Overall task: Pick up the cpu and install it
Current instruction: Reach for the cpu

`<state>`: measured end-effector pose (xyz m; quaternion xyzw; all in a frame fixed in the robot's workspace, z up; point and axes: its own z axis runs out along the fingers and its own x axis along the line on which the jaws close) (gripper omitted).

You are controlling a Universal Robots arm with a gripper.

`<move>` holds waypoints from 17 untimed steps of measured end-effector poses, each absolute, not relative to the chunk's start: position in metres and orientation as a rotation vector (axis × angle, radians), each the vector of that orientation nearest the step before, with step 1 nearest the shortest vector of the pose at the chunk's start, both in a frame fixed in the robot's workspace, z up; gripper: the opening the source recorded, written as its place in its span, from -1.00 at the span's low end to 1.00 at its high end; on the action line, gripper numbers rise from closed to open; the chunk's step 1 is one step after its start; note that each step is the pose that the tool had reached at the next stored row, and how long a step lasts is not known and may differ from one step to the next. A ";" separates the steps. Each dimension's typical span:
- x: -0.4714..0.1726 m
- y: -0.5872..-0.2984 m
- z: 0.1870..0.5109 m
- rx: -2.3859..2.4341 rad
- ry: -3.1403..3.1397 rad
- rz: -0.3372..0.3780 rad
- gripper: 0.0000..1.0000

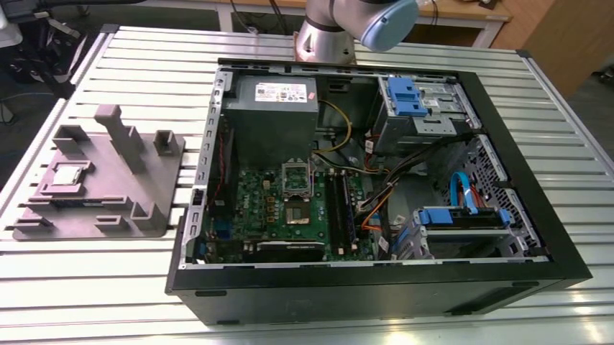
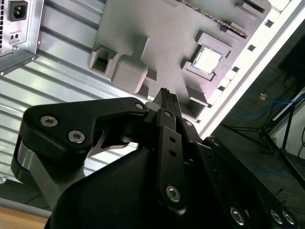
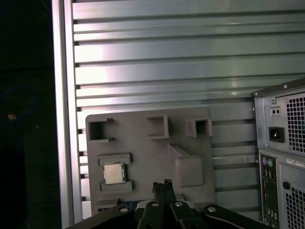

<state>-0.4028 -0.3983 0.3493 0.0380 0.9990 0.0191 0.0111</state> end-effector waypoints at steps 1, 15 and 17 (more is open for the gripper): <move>-0.403 -0.398 0.349 0.118 3.117 0.058 -0.80; -0.409 -0.398 0.346 0.045 3.147 0.035 -0.80; -0.412 -0.398 0.346 0.042 3.148 0.035 -0.80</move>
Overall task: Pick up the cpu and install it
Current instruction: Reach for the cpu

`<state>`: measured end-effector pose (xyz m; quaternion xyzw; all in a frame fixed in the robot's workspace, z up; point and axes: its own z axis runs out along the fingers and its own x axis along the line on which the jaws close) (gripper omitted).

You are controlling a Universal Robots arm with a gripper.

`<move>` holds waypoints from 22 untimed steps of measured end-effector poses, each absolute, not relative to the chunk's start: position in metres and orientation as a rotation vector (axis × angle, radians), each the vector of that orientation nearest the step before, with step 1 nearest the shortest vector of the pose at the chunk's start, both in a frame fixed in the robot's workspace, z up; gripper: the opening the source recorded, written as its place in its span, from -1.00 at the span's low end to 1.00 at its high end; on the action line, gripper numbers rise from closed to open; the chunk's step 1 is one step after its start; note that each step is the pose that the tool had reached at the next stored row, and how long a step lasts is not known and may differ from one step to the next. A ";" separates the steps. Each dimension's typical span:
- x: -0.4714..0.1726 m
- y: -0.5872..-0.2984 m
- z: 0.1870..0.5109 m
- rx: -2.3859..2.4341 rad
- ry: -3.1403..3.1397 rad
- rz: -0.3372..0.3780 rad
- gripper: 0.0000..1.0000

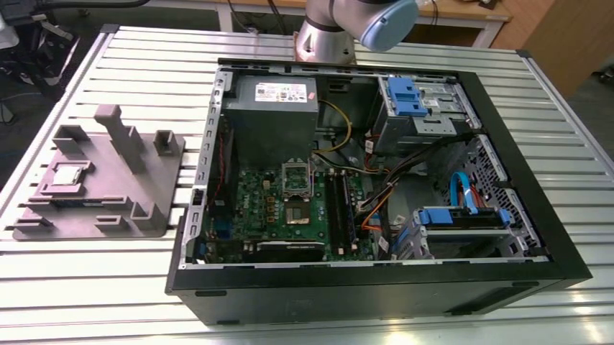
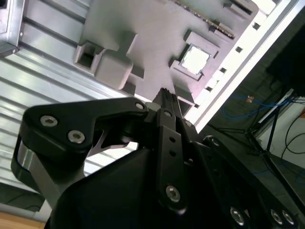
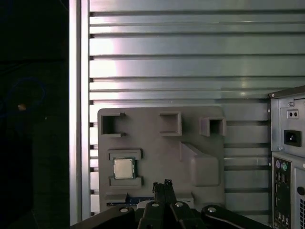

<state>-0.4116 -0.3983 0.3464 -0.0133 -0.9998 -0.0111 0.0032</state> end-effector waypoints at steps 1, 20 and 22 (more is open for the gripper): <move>-0.413 -0.398 0.346 -0.041 -3.135 -0.035 -0.80; -0.441 -0.398 0.344 -0.038 -3.135 -0.035 -0.80; -0.443 -0.398 0.344 -0.038 -3.135 -0.035 -0.80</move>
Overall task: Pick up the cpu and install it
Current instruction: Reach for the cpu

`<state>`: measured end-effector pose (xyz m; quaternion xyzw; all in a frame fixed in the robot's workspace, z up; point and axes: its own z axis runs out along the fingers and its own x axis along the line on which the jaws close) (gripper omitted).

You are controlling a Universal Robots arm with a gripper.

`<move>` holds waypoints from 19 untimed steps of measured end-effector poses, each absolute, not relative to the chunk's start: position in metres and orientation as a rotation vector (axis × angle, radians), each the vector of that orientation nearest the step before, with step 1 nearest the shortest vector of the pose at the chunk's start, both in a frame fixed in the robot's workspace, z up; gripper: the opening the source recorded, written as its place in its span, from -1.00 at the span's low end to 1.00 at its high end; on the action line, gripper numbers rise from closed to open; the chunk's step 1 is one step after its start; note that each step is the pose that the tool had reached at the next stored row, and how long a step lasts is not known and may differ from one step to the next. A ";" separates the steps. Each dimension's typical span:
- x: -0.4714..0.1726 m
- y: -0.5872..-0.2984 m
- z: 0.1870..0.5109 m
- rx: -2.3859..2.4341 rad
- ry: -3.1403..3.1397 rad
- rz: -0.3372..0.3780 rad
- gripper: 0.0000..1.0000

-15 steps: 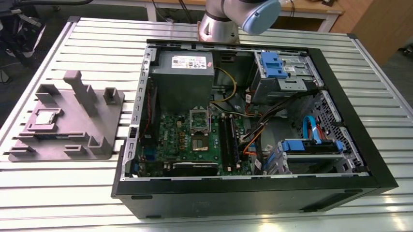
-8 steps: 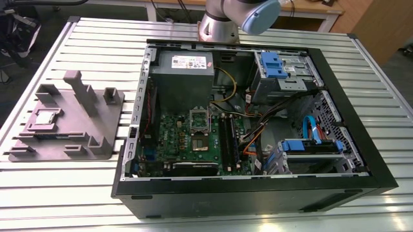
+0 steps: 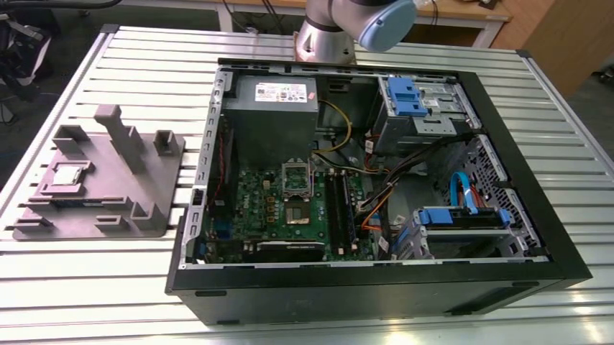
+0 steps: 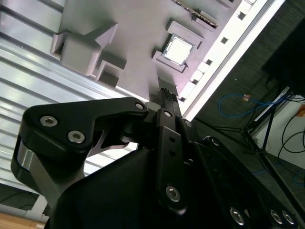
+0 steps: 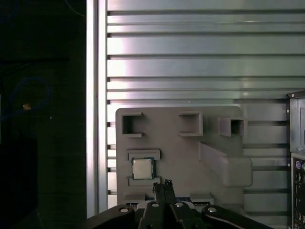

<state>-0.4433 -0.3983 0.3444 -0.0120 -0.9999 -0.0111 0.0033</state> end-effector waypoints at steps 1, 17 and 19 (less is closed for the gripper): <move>-0.445 -0.398 0.344 -0.038 -3.135 -0.035 -0.80; -0.467 -0.398 0.343 -0.038 -3.135 -0.035 -0.80; -0.469 -0.398 0.342 -0.038 -3.135 -0.035 -0.80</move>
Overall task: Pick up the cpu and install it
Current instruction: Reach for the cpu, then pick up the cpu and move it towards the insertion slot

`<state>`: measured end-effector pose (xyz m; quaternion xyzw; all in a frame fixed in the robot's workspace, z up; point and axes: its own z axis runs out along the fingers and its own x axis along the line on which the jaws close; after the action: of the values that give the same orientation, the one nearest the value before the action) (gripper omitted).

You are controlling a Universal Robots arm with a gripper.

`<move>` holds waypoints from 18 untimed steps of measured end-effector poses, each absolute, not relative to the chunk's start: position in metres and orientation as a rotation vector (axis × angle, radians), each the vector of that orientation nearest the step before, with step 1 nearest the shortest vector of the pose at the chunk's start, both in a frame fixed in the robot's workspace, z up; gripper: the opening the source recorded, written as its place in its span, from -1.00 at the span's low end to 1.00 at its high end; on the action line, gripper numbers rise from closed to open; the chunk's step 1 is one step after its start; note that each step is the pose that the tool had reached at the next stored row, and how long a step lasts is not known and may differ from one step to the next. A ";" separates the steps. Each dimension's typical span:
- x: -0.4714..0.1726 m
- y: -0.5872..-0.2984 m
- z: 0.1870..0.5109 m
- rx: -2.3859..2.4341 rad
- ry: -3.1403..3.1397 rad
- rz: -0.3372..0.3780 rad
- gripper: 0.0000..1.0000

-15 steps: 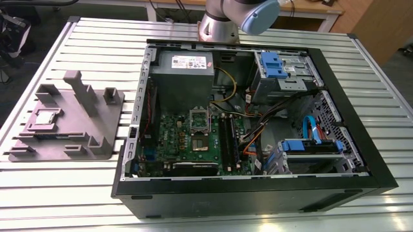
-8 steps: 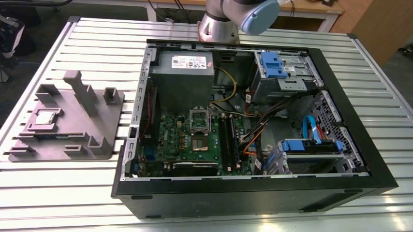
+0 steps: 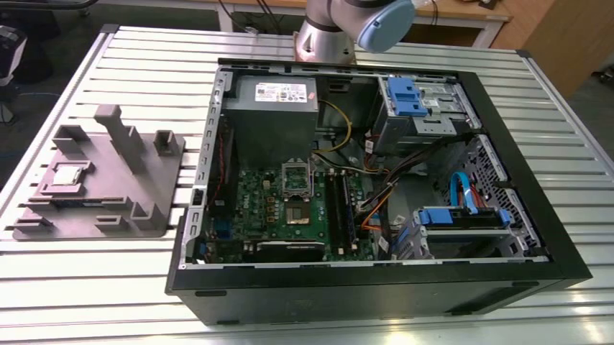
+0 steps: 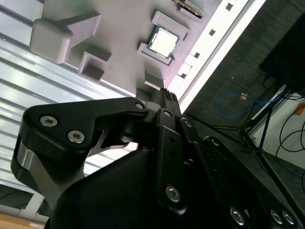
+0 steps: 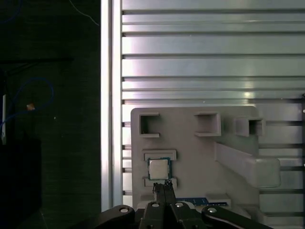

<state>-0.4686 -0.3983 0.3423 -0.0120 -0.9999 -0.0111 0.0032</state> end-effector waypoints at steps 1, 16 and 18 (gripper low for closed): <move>-0.469 -0.398 0.342 -0.037 -3.135 -0.035 -0.80; -0.469 -0.398 0.342 -0.038 -3.135 -0.035 -0.67; -0.469 -0.398 0.342 -0.038 -3.135 -0.035 -0.55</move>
<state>-0.4691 -0.3983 0.3423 -0.0120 -0.9999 -0.0112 0.0032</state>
